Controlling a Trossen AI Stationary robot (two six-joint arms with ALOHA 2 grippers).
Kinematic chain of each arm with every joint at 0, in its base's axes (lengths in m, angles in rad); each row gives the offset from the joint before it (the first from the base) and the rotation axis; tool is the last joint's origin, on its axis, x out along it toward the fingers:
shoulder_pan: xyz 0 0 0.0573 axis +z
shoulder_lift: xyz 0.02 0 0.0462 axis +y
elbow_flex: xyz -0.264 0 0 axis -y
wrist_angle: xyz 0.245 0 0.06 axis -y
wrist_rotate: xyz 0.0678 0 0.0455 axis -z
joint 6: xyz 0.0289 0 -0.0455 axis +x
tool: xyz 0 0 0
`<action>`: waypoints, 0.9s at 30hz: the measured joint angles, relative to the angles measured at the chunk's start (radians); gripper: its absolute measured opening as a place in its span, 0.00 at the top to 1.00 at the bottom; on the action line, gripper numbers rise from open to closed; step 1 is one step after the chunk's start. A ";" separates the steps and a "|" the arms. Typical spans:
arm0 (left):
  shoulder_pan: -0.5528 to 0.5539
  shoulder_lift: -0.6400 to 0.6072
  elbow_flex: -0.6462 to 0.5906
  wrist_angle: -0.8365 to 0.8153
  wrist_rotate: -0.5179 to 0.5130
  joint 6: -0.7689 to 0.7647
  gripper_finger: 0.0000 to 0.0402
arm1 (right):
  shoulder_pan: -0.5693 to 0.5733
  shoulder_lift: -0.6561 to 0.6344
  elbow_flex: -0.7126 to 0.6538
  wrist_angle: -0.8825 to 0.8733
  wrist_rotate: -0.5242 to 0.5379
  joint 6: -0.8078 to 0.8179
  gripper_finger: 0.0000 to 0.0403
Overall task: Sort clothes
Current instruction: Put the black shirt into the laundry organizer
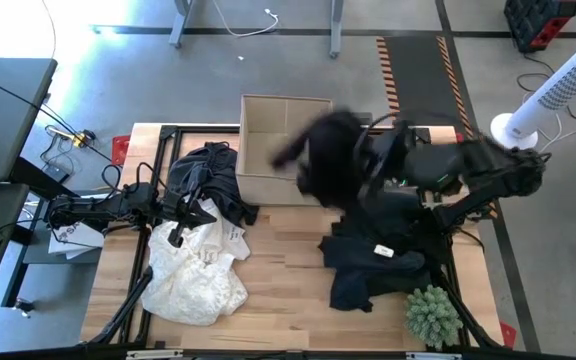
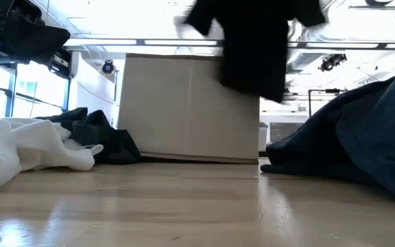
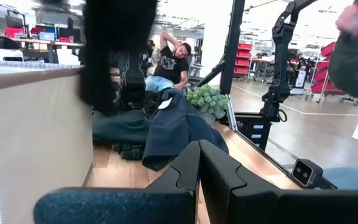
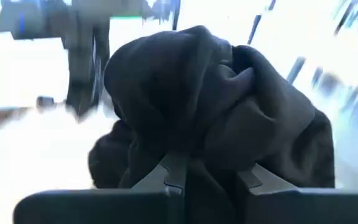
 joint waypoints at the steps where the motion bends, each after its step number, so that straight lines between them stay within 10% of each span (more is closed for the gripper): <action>1: 0.000 0.000 0.000 0.000 0.000 0.000 0.98 | -0.015 0.000 0.018 0.093 0.002 -0.094 0.90; 7: 0.000 0.000 0.000 0.000 0.000 0.000 0.98 | -0.192 0.004 0.012 0.554 -0.219 -0.425 0.90; 15: 0.000 0.000 0.000 0.000 0.000 0.000 0.98 | -0.461 0.172 0.004 0.397 -0.608 -0.245 0.90; 27: 0.000 0.000 0.000 0.000 0.000 0.000 0.98 | -0.592 0.386 0.003 0.169 -0.583 -0.241 0.73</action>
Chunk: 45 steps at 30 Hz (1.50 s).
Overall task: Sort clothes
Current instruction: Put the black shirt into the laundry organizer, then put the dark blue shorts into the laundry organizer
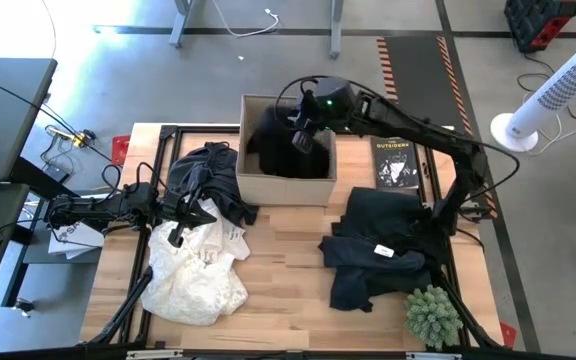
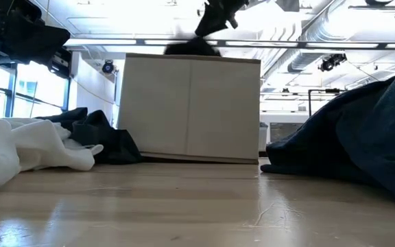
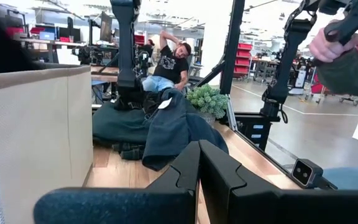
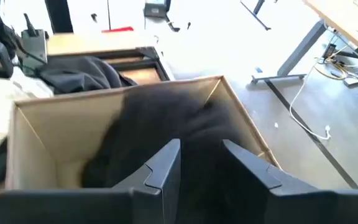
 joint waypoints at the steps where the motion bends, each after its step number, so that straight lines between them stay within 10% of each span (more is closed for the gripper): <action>1: 0.000 0.000 0.000 0.000 0.000 0.000 0.98 | -0.002 0.000 0.000 -0.006 -0.003 -0.002 0.72; 13: 0.000 0.000 0.000 0.000 0.000 -0.026 0.98 | 0.046 -0.199 0.003 -0.310 -0.021 0.114 0.72; 26: 0.000 0.000 0.000 0.000 0.000 -0.027 0.98 | 0.388 -0.338 -0.005 -0.921 -0.009 0.556 0.72; 36: 0.000 0.000 0.000 0.000 0.000 -0.026 0.98 | 0.558 -0.349 -0.429 -0.848 -0.303 0.708 0.72; 45: 0.000 0.000 0.000 0.000 0.000 -0.026 0.98 | 0.627 -0.315 -0.812 -0.241 -0.437 0.615 0.72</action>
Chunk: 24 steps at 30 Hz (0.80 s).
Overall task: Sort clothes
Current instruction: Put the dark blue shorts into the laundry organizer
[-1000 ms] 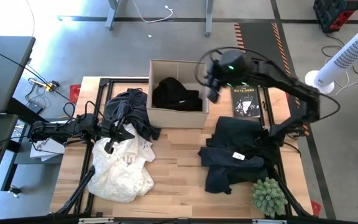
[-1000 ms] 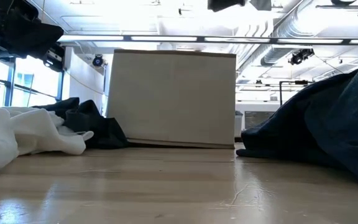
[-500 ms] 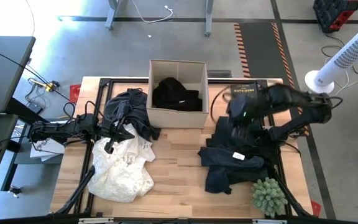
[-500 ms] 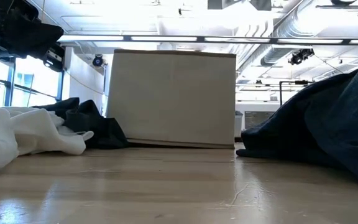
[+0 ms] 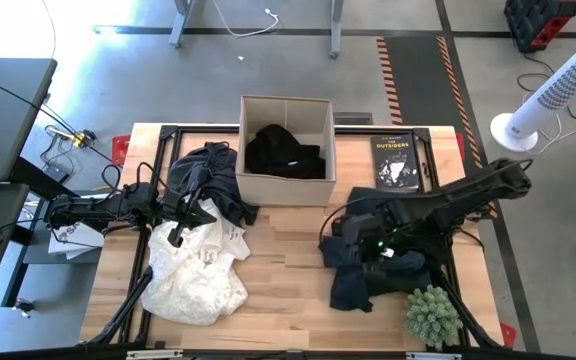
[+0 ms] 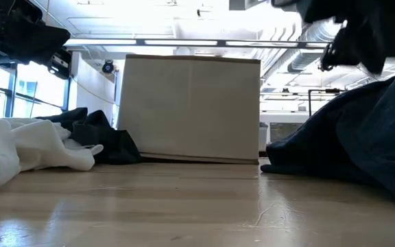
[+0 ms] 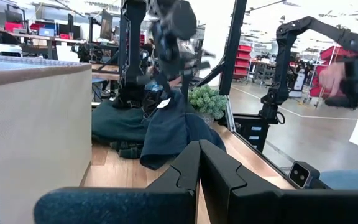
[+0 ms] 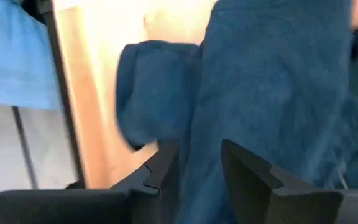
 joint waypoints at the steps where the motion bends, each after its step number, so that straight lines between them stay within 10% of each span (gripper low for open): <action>1: 0.000 0.000 0.000 0.000 0.000 0.000 0.98 | 0.002 0.011 -0.022 0.020 0.019 0.001 0.72; 13: 0.000 0.000 0.000 0.000 0.000 0.000 0.98 | 0.007 0.149 -0.098 0.097 0.028 -0.046 0.85; 24: 0.000 0.000 0.000 0.000 0.000 0.000 0.98 | 0.010 0.092 0.215 0.075 0.241 -0.199 0.98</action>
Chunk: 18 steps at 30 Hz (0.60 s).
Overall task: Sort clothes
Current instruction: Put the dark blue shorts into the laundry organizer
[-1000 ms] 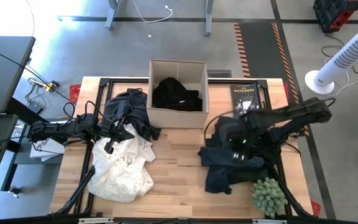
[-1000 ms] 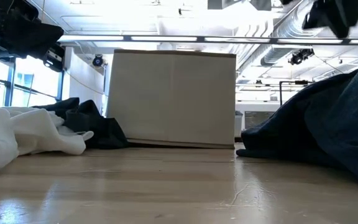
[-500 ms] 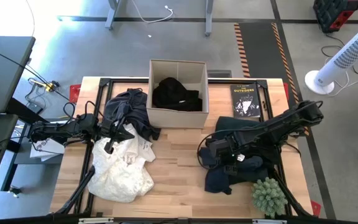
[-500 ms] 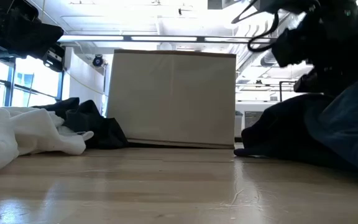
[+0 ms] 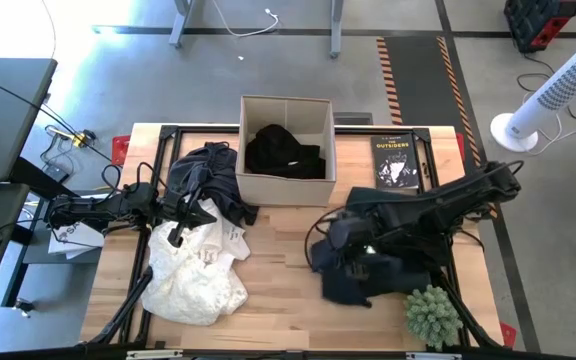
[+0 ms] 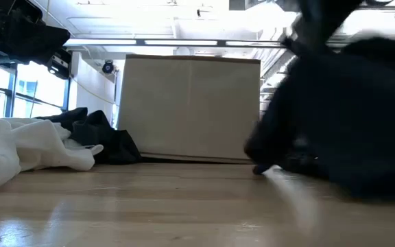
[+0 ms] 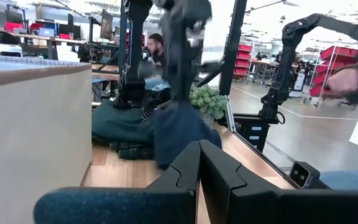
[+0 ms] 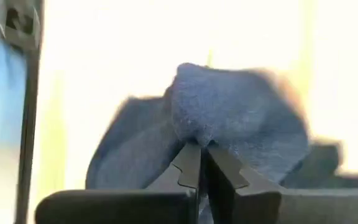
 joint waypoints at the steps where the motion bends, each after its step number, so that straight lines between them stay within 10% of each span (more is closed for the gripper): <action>1: 0.000 0.000 0.000 0.000 0.000 0.000 0.98 | -0.002 -0.005 0.046 -0.001 0.049 -0.031 0.98; 11: 0.000 0.000 0.000 0.000 0.000 0.000 0.98 | -0.047 -0.015 0.491 0.272 0.589 -0.632 0.99; 18: 0.000 0.000 0.000 0.000 0.000 0.000 0.98 | -0.243 -0.016 0.580 0.497 0.474 -0.831 0.99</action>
